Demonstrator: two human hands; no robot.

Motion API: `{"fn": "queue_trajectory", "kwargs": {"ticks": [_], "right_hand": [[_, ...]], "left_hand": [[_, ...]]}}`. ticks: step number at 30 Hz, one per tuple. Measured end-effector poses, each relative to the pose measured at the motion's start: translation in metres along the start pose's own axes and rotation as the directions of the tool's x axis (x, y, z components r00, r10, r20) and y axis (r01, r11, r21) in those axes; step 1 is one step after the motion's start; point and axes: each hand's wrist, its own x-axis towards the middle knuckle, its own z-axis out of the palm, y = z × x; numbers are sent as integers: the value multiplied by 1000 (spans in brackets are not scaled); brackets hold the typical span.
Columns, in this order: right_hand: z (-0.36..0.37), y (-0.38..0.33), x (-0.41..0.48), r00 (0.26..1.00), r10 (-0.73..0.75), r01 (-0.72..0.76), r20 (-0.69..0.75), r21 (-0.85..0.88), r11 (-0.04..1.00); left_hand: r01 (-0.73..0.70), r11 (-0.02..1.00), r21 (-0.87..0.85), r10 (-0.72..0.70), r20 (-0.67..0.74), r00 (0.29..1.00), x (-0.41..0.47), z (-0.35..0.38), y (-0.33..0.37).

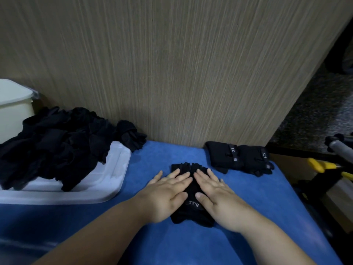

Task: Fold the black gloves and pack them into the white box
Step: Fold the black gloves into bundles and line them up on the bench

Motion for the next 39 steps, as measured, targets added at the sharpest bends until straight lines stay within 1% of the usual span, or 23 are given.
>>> {"fn": "queue_trajectory", "kwargs": {"ticks": [2, 7, 13, 15, 17, 18, 19, 20, 21, 23, 25, 26, 28, 29, 32, 34, 37, 39], "right_hand": [[0, 1, 0, 998, 43, -41, 45, -45, 998], [-3, 7, -1, 985, 146, -136, 89, -110, 985], [-7, 12, -4, 984, 171, -166, 45, -108, 980], [-9, 13, -6, 984, 174, -176, -33, -100, 979], [-11, 13, -9, 962, 189, -206, -196, -66, 976], [-13, 13, -10, 935, 194, -213, -297, -34, 976], [-15, 14, -11, 902, 179, -192, -392, 6, 981], [-16, 17, -12, 875, 143, -140, -462, 42, 989], [-18, 21, -12, 869, 94, -71, -486, 65, 995], [-19, 29, -11, 900, -15, 70, -435, 109, 992], [-18, 32, -11, 945, -92, 154, -315, 180, 971], [-17, 32, -11, 963, -111, 164, -245, 207, 965], [-14, 35, -11, 988, -107, 129, -107, 226, 965], [-13, 36, -11, 993, -98, 111, -70, 225, 968], [-13, 38, -10, 993, -93, 107, -71, 229, 968], [-12, 38, -10, 989, -118, 135, -90, 224, 965], [-14, 35, -13, 986, -134, 158, -104, 278, 948], [-18, 32, -16, 990, -127, 139, -56, 370, 919]], "left_hand": [[10, 999, 47, -11, 19, 1000, -1, 0, 1], [40, 996, 79, -44, 51, 998, -5, -2, 0], [93, 993, 73, -96, 41, 995, -15, -7, -9], [113, 991, 75, -114, 6, 993, -19, -9, -13], [112, 992, 59, -110, -43, 993, -23, -10, -17], [96, 995, 28, -94, -69, 993, -25, -11, -20], [63, 998, -15, -65, -99, 993, -26, -13, -21], [18, 998, -54, -24, -127, 992, -27, -14, -23], [-36, 996, -83, 23, -153, 988, -27, -16, -23], [-118, 982, -148, 90, -187, 978, -26, -17, -21], [-123, 963, -242, 80, -179, 981, -25, -14, -20], [-112, 953, -280, 67, -165, 984, -24, -12, -19], [-105, 944, -313, 61, -149, 987, -21, -8, -19], [-107, 943, -316, 62, -149, 987, -20, -6, -19], [-119, 952, -281, 70, -181, 981, -17, -4, -18], [-144, 950, -277, 75, -246, 966, -15, -2, -16], [-183, 913, -363, 45, -356, 933, -14, -5, -7], [-131, 875, -466, -55, -364, 930, -15, -7, -2]]}}
